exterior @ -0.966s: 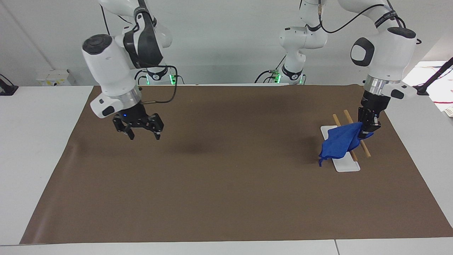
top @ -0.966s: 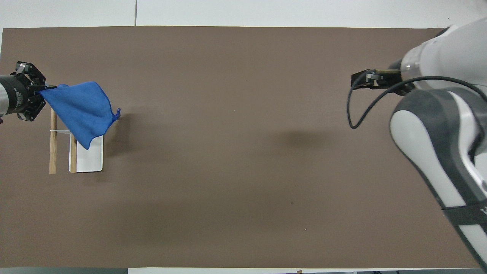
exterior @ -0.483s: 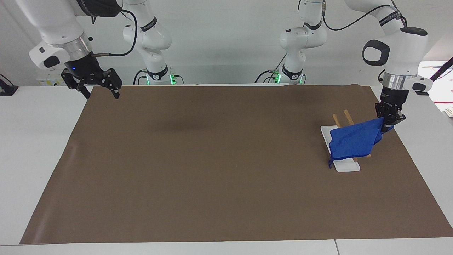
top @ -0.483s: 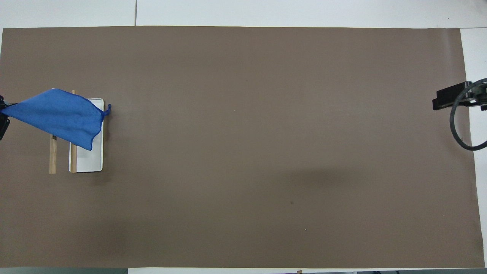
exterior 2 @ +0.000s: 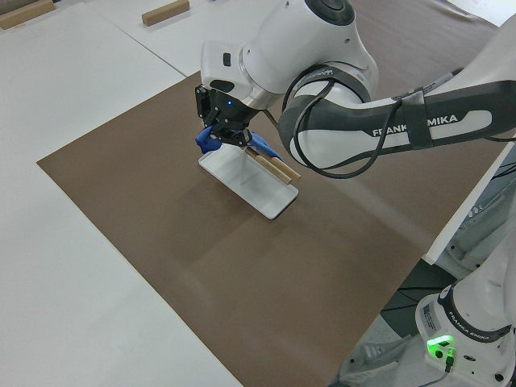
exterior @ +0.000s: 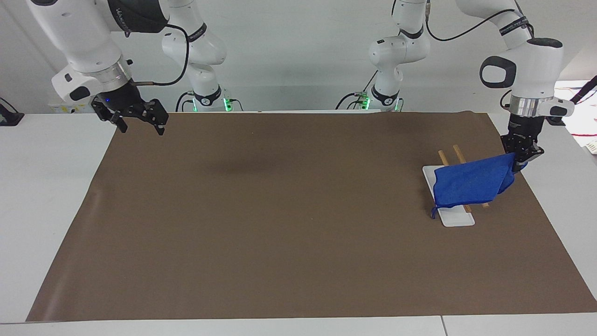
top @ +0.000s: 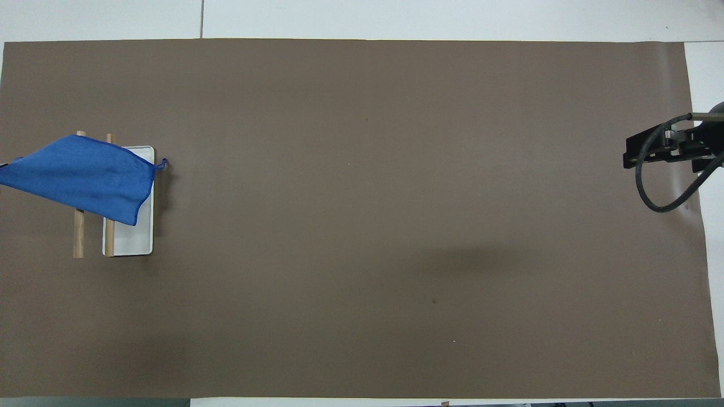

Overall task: Right arm passes towel to left arm to hang
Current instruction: 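Carry the towel over the rack while the right gripper withdraws, then lower the towel onto the rack rod and open the left gripper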

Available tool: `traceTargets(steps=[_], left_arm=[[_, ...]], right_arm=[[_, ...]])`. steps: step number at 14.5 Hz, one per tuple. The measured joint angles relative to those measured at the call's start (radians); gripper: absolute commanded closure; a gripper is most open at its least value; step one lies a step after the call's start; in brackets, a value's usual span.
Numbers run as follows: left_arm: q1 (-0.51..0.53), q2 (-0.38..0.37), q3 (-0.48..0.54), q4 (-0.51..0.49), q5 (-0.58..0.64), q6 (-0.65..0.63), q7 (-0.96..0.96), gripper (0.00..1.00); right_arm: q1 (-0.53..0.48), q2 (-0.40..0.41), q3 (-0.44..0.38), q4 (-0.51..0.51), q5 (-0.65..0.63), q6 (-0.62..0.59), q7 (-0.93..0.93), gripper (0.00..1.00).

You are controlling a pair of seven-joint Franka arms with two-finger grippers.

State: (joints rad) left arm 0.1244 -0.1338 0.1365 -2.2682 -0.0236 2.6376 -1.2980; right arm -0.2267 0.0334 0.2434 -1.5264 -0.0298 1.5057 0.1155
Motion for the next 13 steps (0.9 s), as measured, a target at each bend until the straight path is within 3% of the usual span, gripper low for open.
traceTargets(steps=[4, 5, 6, 8, 10, 13], left_arm=[[0.02, 0.0, 0.0, -0.032, 0.0, 0.008, -0.006, 1.0], [0.026, 0.0, 0.0, -0.037, 0.0, 0.008, -0.006, 0.44], [0.031, 0.0, 0.0, -0.041, 0.0, 0.009, -0.008, 0.0], [0.043, 0.0, 0.0, -0.042, 0.0, 0.004, -0.009, 0.0], [0.043, 0.0, -0.001, -0.024, 0.0, -0.05, -0.009, 0.0], [0.034, 0.022, -0.012, 0.119, 0.0, -0.244, -0.009, 0.0]], right_arm=[[-0.001, -0.009, 0.0, -0.001, 0.0, -0.018, 0.0, 0.0], [-0.003, -0.012, -0.001, -0.001, 0.0, -0.018, 0.0, 0.0], [-0.003, -0.013, -0.002, -0.001, 0.0, -0.018, 0.0, 0.0], [0.017, -0.013, -0.019, -0.001, 0.0, -0.025, -0.001, 0.0], [0.122, -0.013, -0.123, -0.001, 0.0, -0.032, -0.001, 0.0], [0.173, -0.013, -0.175, -0.001, 0.0, -0.033, -0.001, 0.0]])
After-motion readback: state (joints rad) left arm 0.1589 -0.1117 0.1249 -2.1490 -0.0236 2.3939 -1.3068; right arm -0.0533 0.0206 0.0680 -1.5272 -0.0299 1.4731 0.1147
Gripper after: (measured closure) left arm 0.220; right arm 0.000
